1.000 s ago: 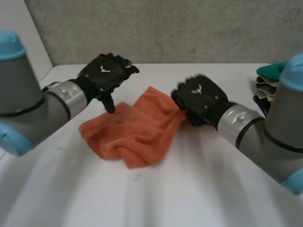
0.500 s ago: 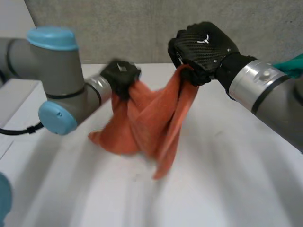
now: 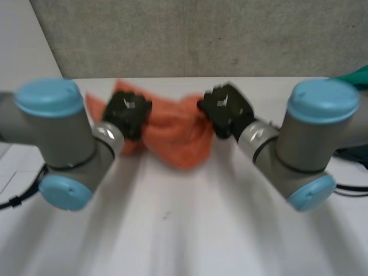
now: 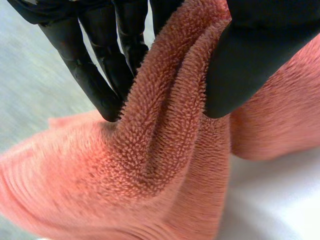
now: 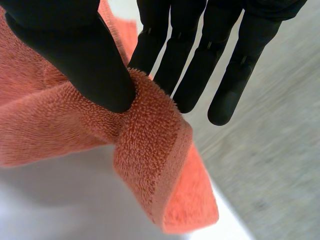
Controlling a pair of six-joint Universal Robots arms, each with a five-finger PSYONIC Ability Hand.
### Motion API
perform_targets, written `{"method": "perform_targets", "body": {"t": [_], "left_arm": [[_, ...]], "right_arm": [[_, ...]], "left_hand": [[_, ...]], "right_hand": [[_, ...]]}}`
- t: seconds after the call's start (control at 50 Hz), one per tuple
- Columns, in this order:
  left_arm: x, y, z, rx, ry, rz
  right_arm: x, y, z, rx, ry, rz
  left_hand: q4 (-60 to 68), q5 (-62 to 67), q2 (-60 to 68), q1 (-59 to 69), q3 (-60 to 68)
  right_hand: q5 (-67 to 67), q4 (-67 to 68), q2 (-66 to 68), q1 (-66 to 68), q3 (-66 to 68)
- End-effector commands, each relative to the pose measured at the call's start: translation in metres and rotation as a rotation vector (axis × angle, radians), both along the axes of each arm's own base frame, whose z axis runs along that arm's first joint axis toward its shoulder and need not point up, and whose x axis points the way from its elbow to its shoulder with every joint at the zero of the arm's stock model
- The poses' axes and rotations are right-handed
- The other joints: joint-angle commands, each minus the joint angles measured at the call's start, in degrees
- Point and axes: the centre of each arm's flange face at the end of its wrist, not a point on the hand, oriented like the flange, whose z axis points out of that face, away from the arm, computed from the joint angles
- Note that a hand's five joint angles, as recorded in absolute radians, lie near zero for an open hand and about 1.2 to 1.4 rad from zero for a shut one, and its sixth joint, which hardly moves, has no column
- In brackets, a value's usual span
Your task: Fold the laundry.
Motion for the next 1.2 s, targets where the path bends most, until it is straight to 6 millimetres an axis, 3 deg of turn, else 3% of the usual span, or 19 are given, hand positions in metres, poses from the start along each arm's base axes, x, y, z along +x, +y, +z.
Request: {"method": "perform_targets", "body": {"t": [0.02, 0.1, 0.2, 0.24, 0.32, 0.4, 0.48, 0.6, 0.7, 0.82, 0.92, 1.0, 1.06, 1.16, 1.2], "left_arm": [[0.007, -0.004, -0.054, 0.108, -0.164, 0.084], [0.012, 0.003, -0.038, 0.131, -0.177, 0.087], [0.022, 0.010, -0.009, 0.122, -0.129, 0.064], [0.029, 0.012, 0.009, 0.092, -0.097, 0.061], [0.042, 0.009, 0.034, 0.045, -0.057, 0.065], [0.060, -0.006, 0.052, 0.010, -0.034, 0.090], [0.081, -0.020, 0.058, 0.059, -0.049, 0.132], [0.111, -0.025, 0.051, 0.232, -0.073, 0.184], [0.130, -0.028, 0.027, 0.395, -0.077, 0.196], [0.141, -0.049, -0.006, 0.425, -0.083, 0.225], [0.140, -0.069, -0.043, 0.421, -0.107, 0.202], [0.134, -0.074, -0.061, 0.428, -0.118, 0.175], [0.130, -0.073, -0.064, 0.428, -0.119, 0.165], [0.125, -0.073, -0.061, 0.397, -0.106, 0.157], [0.123, -0.072, -0.061, 0.389, -0.101, 0.155]], "right_arm": [[-0.002, 0.007, -0.071, 0.117, 0.173, -0.043], [-0.009, 0.008, -0.073, 0.134, 0.200, -0.096], [-0.016, 0.014, -0.060, 0.139, 0.165, -0.125], [-0.019, 0.019, -0.051, 0.133, 0.152, -0.114], [-0.023, 0.028, -0.041, 0.144, 0.136, -0.097], [-0.027, 0.034, -0.031, 0.184, 0.105, -0.088], [-0.040, 0.022, -0.012, 0.224, 0.028, -0.141], [-0.062, -0.008, 0.010, 0.296, -0.058, -0.241], [-0.075, -0.035, -0.002, 0.412, -0.045, -0.279], [-0.074, -0.043, -0.025, 0.523, 0.007, -0.262], [-0.070, -0.046, -0.040, 0.549, 0.018, -0.259], [-0.067, -0.042, -0.045, 0.555, 0.014, -0.254], [-0.066, -0.041, -0.046, 0.550, 0.013, -0.249], [-0.068, -0.039, -0.044, 0.522, 0.001, -0.255], [-0.068, -0.039, -0.043, 0.514, -0.001, -0.256]], "left_hand": [[-5.4, -6.6, -5.2, -7.0, -5.4], [-17.0, -18.2, -16.8, -18.6, -17.0], [-42.7, -44.0, -42.5, -44.3, -42.7], [-52.6, -53.9, -52.5, -54.2, -52.6], [-53.1, -54.3, -52.9, -54.7, -53.0], [-53.1, -54.3, -52.9, -54.7, -53.0], [-51.7, -52.9, -51.5, -53.3, -51.7], [-45.6, -46.9, -45.5, -47.2, -45.6], [-44.4, -45.7, -44.3, -46.0, -44.4], [-40.9, -42.2, -40.8, -42.5, -40.9], [-33.7, -34.9, -33.5, -35.3, -33.7], [-24.8, -26.1, -24.6, -26.4, -24.8], [-19.6, -20.8, -19.4, -21.2, -19.5], [10.6, 9.4, 10.8, 9.0, 10.7], [16.4, 15.2, 16.6, 14.8, 16.5]], "right_hand": [[13.8, 11.4, 12.3, 15.3, 12.0], [13.8, 11.4, 12.3, 15.3, 12.0], [-6.1, -8.5, -7.5, -4.5, -7.8], [-21.0, -23.4, -22.4, -19.4, -22.7], [-40.7, -43.1, -42.1, -39.1, -42.4], [-46.3, -48.7, -47.7, -44.7, -48.1], [-50.7, -53.1, -52.1, -49.1, -52.4], [-54.1, -56.4, -55.5, -52.5, -55.8], [-54.2, -56.6, -55.7, -52.6, -56.0], [-54.2, -56.6, -55.7, -52.6, -56.0], [-53.9, -56.3, -55.3, -52.3, -55.6], [-53.6, -55.9, -55.0, -52.0, -55.3], [-53.6, -55.9, -55.0, -52.0, -55.3], [-53.6, -55.9, -55.0, -52.0, -55.3], [-53.4, -55.8, -54.8, -51.8, -55.1]]}}
